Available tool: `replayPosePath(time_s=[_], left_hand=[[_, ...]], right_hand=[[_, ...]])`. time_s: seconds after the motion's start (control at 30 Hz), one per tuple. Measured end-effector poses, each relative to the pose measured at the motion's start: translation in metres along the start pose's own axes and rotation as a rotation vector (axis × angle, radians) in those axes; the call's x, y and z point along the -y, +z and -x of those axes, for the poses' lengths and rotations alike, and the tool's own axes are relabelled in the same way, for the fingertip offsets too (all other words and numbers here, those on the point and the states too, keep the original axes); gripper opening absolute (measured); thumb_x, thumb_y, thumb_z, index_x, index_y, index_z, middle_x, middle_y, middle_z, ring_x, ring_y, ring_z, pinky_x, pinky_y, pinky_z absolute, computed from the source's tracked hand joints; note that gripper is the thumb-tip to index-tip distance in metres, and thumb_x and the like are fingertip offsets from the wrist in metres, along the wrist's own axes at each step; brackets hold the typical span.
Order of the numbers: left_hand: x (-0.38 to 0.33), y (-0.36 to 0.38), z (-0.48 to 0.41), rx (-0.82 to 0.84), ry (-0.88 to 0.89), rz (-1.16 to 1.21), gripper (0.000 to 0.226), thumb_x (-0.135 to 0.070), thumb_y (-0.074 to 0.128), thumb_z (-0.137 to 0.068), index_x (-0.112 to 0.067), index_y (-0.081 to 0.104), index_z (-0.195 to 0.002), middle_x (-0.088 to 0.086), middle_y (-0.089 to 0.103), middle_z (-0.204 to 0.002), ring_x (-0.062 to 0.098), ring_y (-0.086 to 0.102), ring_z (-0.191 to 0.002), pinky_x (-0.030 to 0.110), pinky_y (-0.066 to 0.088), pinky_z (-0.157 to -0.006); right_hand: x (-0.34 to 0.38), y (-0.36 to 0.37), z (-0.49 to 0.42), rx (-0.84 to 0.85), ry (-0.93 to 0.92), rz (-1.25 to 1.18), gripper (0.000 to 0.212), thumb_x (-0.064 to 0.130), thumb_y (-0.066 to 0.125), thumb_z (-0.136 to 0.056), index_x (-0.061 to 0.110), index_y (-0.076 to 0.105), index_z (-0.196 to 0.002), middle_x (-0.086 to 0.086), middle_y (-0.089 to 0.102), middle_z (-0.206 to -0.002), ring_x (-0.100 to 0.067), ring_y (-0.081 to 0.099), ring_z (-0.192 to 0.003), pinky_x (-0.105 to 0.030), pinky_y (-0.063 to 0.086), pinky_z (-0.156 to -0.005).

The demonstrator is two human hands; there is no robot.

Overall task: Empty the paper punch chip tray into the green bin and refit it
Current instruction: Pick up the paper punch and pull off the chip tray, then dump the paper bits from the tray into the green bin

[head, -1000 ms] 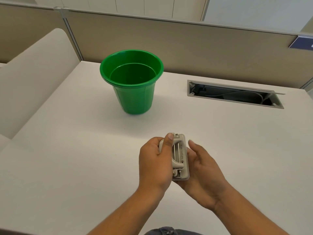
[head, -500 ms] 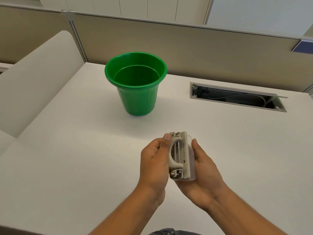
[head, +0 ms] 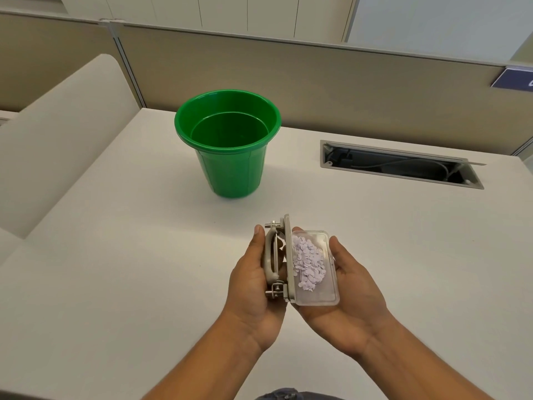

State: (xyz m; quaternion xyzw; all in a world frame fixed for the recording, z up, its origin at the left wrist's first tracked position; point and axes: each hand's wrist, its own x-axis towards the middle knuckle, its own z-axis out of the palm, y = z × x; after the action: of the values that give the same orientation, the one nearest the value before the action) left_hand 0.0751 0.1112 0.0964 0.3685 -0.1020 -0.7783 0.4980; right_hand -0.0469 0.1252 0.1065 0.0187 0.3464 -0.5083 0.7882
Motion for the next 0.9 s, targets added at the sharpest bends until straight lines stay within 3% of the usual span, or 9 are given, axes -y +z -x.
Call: replayPosePath(time_s=[0.17,0.37,0.5,0.63,0.73,0.9], left_hand=[[-0.001,-0.001,-0.001,0.054,-0.066,0.119,0.052,-0.048,0.056,-0.088,-0.009,0.069,-0.119,0.015,0.072,-0.114,0.031,0.070,-0.103,0.044,0.054,-0.091],[0.002,-0.005,-0.002,0.111,-0.074,0.204,0.042,-0.047,0.056,-0.088,-0.012,0.077,-0.098,0.012,0.076,-0.088,0.027,0.075,-0.079,0.040,0.062,-0.069],[0.002,-0.004,-0.002,0.099,-0.084,0.217,0.042,-0.047,0.055,-0.090,-0.013,0.077,-0.096,0.012,0.076,-0.087,0.027,0.074,-0.080,0.042,0.062,-0.076],[0.002,-0.004,-0.002,0.060,-0.089,0.217,0.039,-0.048,0.056,-0.089,-0.014,0.071,-0.101,0.010,0.071,-0.081,0.024,0.071,-0.074,0.039,0.061,-0.075],[0.002,-0.005,-0.003,0.052,-0.092,0.242,0.035,-0.047,0.058,-0.088,-0.016,0.070,-0.099,0.010,0.068,-0.080,0.022,0.067,-0.071,0.036,0.061,-0.067],[0.002,-0.008,-0.006,0.075,-0.079,0.278,0.033,-0.046,0.063,-0.080,-0.016,0.074,-0.088,0.011,0.069,-0.074,0.022,0.064,-0.066,0.033,0.060,-0.060]], right_hand=[[0.002,0.000,0.003,0.011,0.017,-0.027,0.050,0.044,0.046,-0.096,0.012,0.062,-0.130,-0.014,0.063,-0.132,-0.030,0.057,-0.121,-0.045,0.041,-0.107],[0.002,0.000,0.002,0.021,0.033,-0.052,0.049,0.042,0.048,-0.094,0.010,0.062,-0.129,-0.015,0.062,-0.132,-0.031,0.053,-0.126,-0.047,0.036,-0.111],[0.001,0.000,0.000,0.023,0.039,-0.052,0.050,0.041,0.050,-0.093,0.011,0.059,-0.133,-0.015,0.055,-0.135,-0.030,0.045,-0.133,-0.048,0.030,-0.115],[0.000,-0.002,-0.005,0.047,0.058,-0.058,0.051,0.042,0.049,-0.094,0.013,0.056,-0.135,-0.015,0.051,-0.136,-0.032,0.046,-0.126,-0.048,0.026,-0.117],[0.000,-0.006,-0.008,0.066,0.068,-0.077,0.051,0.042,0.051,-0.092,0.014,0.059,-0.133,-0.015,0.058,-0.126,-0.032,0.048,-0.122,-0.048,0.026,-0.117],[0.003,-0.008,-0.010,0.085,0.084,-0.094,0.048,0.044,0.053,-0.090,0.014,0.066,-0.125,-0.013,0.071,-0.101,-0.026,0.057,-0.090,-0.037,0.026,-0.114]])
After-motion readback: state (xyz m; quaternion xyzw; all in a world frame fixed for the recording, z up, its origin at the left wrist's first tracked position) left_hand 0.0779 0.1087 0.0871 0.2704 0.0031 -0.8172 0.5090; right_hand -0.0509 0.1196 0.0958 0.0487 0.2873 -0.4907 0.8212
